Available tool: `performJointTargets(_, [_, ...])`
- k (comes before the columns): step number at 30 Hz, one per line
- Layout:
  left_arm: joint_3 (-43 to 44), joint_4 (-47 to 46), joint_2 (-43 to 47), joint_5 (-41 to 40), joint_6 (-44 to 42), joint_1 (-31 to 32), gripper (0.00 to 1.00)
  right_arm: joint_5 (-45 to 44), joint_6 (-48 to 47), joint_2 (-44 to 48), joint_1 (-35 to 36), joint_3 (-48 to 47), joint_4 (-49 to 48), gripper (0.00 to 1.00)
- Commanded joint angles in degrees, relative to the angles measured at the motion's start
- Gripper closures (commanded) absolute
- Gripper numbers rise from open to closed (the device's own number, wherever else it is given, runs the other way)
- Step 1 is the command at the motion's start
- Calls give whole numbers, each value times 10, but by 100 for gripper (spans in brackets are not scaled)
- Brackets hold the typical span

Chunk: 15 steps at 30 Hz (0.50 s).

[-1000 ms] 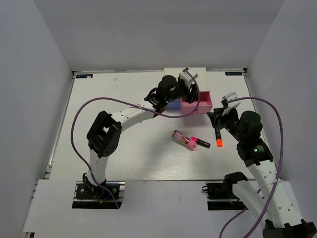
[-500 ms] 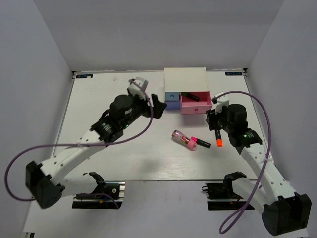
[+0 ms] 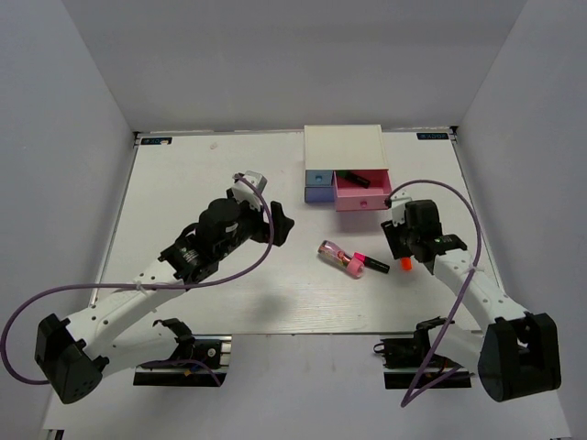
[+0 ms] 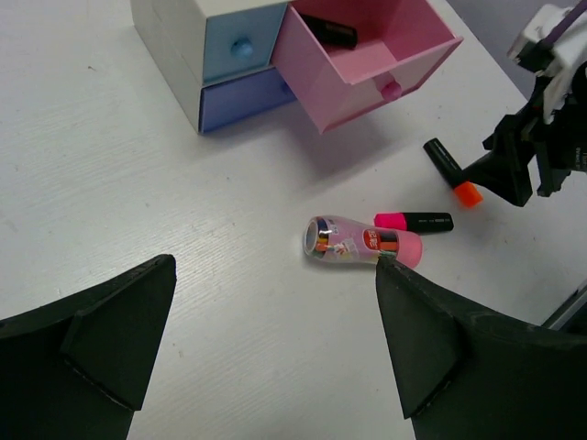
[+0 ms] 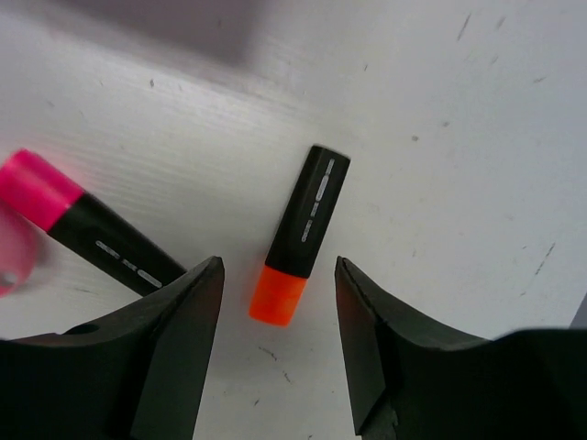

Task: Sort the stationery into containers
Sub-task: Pick up the pen from the center of the board.

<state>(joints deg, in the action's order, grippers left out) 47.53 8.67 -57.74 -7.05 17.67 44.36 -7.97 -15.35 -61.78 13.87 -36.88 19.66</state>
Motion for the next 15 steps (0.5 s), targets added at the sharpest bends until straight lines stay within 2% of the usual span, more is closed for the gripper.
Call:
performJointTargets(1, [0, 6, 0, 17, 1, -1, 0, -22, -23, -19, -6, 21, -17, 44])
performJointTargets(15, [-5, 0, -5, 22, 1, -1, 0, -21, -69, -84, -27, 59, -74, 45])
